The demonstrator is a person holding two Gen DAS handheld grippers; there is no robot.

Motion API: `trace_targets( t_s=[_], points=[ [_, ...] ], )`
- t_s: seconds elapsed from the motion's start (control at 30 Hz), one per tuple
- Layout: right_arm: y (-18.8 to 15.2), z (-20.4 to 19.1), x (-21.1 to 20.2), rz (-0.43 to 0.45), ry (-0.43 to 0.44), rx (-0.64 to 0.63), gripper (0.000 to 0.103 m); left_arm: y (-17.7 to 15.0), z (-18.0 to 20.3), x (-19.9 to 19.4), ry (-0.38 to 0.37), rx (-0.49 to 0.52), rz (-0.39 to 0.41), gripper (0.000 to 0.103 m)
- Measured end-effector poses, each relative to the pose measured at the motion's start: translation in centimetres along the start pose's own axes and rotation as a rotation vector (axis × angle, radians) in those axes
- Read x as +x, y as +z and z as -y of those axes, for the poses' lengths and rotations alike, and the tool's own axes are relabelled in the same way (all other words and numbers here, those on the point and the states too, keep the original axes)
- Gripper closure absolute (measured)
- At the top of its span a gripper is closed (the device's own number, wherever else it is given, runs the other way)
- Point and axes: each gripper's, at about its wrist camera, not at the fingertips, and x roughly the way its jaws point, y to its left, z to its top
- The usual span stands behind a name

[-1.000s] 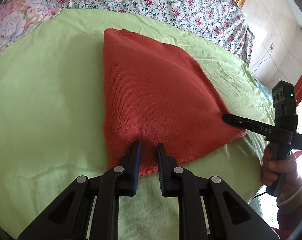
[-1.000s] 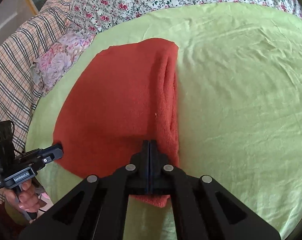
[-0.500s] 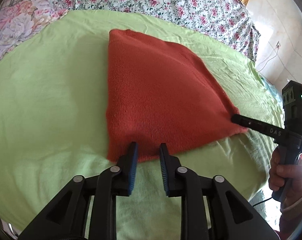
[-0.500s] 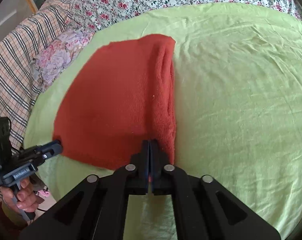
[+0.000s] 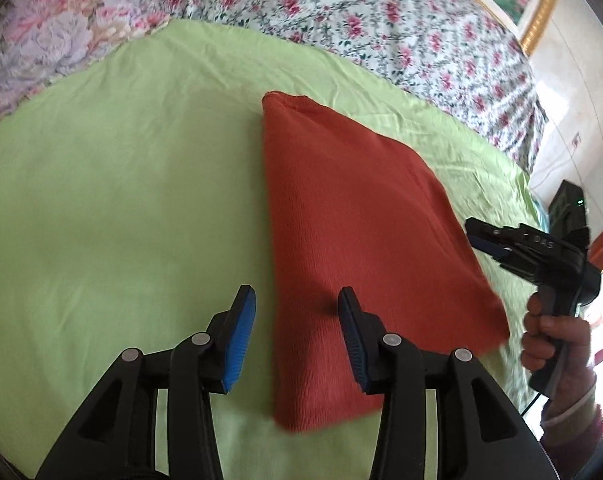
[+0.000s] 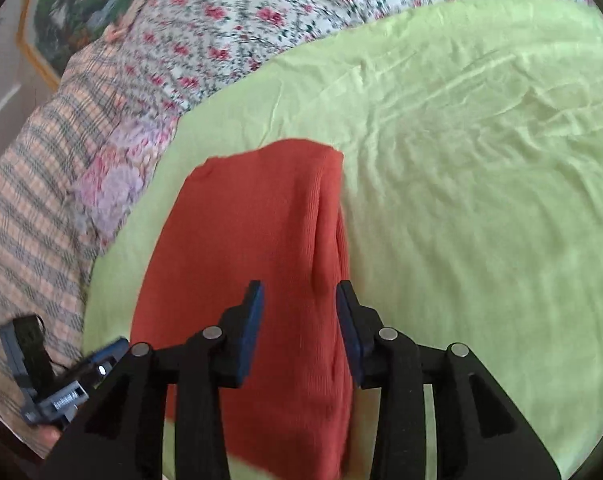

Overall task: Fold small clothes
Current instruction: 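Open both grippers and lift them off the folded sweater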

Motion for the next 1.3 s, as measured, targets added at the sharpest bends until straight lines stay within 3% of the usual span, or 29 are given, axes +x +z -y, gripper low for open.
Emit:
trace_targets(
  t_s=[0.1,0.13,0.27,0.4,0.53,0.77,0.9,1.3],
  points=[
    [1.6,0.7,2.7,-0.033,0.003,0.051,0.069,1.3,-0.4,1.8,0.010,-0.026,-0.032,0.056],
    [1.8,0.8,3.7,-0.061,-0.002,0.052,0.091,1.6,-0.4,2.0,0.007,-0.029,-0.035,0.056],
    [1.9,0.0,3.1,-0.009,-0.077,-0.007,0.092,1.2,-0.2,3.0,0.038,-0.021,-0.048,0.047],
    [0.6,0.3,4.8,-0.038,-0.164,-0.056,0.091,0.8,-0.6,3.5,0.025,-0.036,-0.050,0.045],
    [1.0,0.1,4.1,-0.031,-0.197,-0.061,0.082,0.7,-0.3,3.2,0.063,-0.017,-0.046,0.044],
    [-0.7,-0.7,-0.5,0.021,-0.143,-0.010,0.078,-0.3,0.5,1.4,0.124,-0.008,-0.020,0.044],
    [-2.7,-1.9,-3.2,0.042,-0.117,-0.044,0.061,-1.6,1.3,-0.2,0.155,0.011,-0.001,0.044],
    [-10.4,-5.4,-6.9,-0.009,-0.114,-0.227,0.032,-7.7,1.6,-4.3,0.272,0.089,-0.003,0.020]
  ],
)
